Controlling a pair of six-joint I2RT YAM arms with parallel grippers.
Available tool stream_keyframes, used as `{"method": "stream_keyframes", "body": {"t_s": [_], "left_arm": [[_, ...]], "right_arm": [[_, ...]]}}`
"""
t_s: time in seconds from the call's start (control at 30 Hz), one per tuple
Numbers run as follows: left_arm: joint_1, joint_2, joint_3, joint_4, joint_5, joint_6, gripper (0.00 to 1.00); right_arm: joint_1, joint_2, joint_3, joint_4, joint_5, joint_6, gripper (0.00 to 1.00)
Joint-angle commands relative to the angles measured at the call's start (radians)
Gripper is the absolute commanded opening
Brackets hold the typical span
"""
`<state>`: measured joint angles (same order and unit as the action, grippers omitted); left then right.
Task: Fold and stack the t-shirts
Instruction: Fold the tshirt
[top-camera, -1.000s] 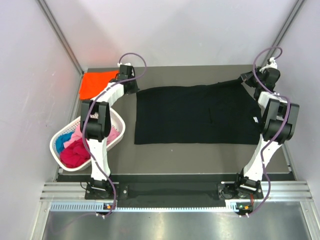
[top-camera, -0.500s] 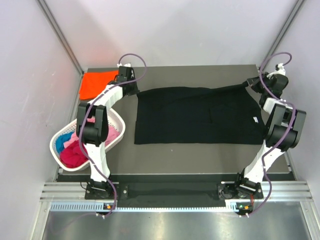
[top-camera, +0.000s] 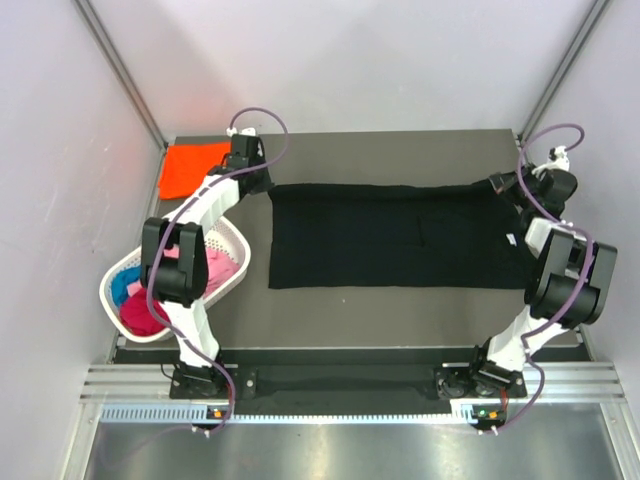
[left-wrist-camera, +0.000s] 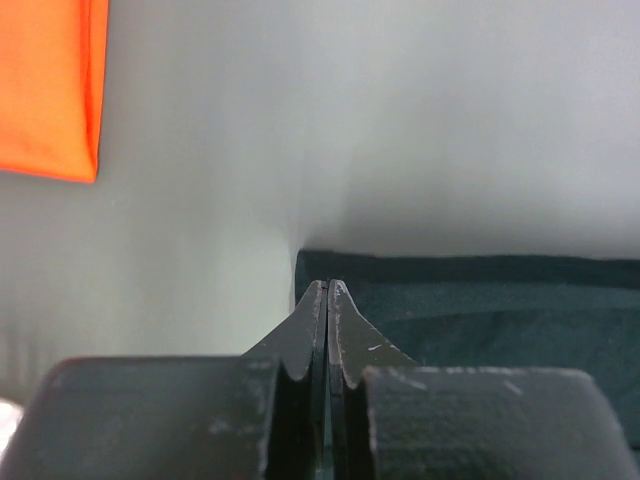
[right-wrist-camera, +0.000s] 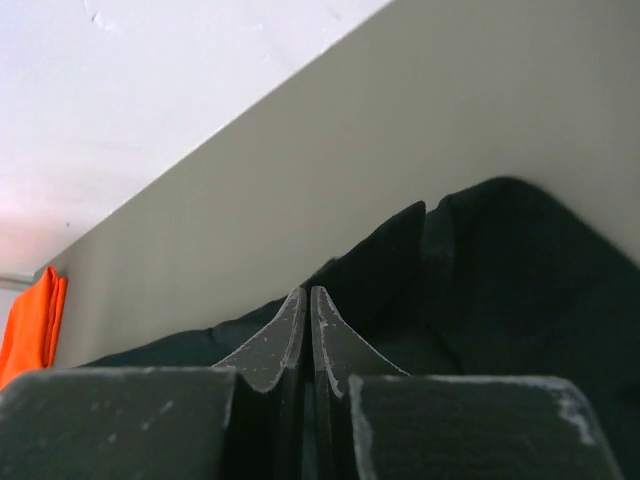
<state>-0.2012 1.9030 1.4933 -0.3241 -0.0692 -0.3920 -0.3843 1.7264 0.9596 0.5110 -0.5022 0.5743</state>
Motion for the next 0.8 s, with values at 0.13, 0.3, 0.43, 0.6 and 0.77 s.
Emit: {"method": "stream_keyframes", "body": {"t_s": [0.13, 0.3, 0.43, 0.6, 0.77], "left_arm": [[-0.004, -0.133, -0.090, -0.070, 0.022, -0.005, 0.00], [-0.014, -0.173, -0.157, -0.099, 0.034, -0.013, 0.00], [-0.015, -0.191, -0.202, -0.119, 0.029, -0.013, 0.00], [-0.018, -0.188, -0.226, -0.138, 0.037, -0.008, 0.00], [-0.035, -0.179, -0.260, -0.132, 0.032, -0.002, 0.00]], "right_arm": [[-0.027, -0.206, -0.127, 0.038, 0.008, -0.005, 0.00], [-0.053, -0.290, -0.203, -0.031, 0.047, -0.027, 0.00], [-0.071, -0.344, -0.251, -0.075, 0.044, -0.040, 0.00], [-0.097, -0.375, -0.367, -0.088, 0.057, -0.042, 0.00], [-0.108, -0.356, -0.418, -0.078, 0.013, -0.039, 0.00]]}}
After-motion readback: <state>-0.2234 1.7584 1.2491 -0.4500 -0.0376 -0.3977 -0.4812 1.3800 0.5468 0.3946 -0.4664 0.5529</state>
